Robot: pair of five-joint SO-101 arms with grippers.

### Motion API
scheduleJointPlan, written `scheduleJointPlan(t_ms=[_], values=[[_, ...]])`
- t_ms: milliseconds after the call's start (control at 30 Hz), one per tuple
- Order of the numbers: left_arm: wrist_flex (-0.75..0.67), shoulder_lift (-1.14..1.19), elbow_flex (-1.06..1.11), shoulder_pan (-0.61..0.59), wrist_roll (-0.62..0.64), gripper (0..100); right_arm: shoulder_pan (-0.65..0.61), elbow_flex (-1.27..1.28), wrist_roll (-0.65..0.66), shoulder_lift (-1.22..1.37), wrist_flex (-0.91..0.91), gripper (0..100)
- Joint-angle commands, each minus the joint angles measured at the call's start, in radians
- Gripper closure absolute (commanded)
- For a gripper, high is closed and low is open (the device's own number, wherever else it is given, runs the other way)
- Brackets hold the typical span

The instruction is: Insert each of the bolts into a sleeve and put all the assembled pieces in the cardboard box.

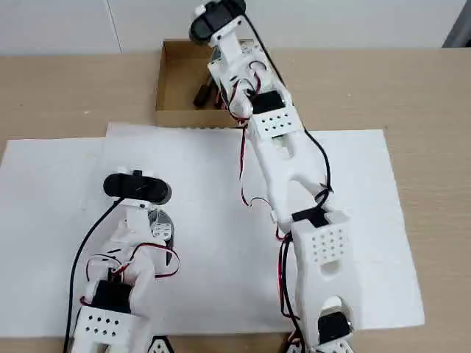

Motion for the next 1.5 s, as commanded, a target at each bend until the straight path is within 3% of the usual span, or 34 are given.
scheduleJointPlan(t_ms=[0, 567, 1200, 1467], values=[[-0.023, -0.008, -0.004, 0.009, 0.000, 99, 0.028, -0.054, -0.071, -0.137, 0.093, 99.7], [-0.023, -0.008, -0.004, 0.009, 0.000, 99, 0.085, -0.049, -0.350, -0.533, 0.656, 99.5], [-0.023, -0.008, -0.004, 0.009, 0.000, 99, 0.209, -0.049, -0.367, -0.868, 1.078, 99.5], [-0.023, -0.008, -0.004, 0.009, 0.000, 99, 0.341, -0.048, -0.474, -0.931, 1.136, 99.6]])
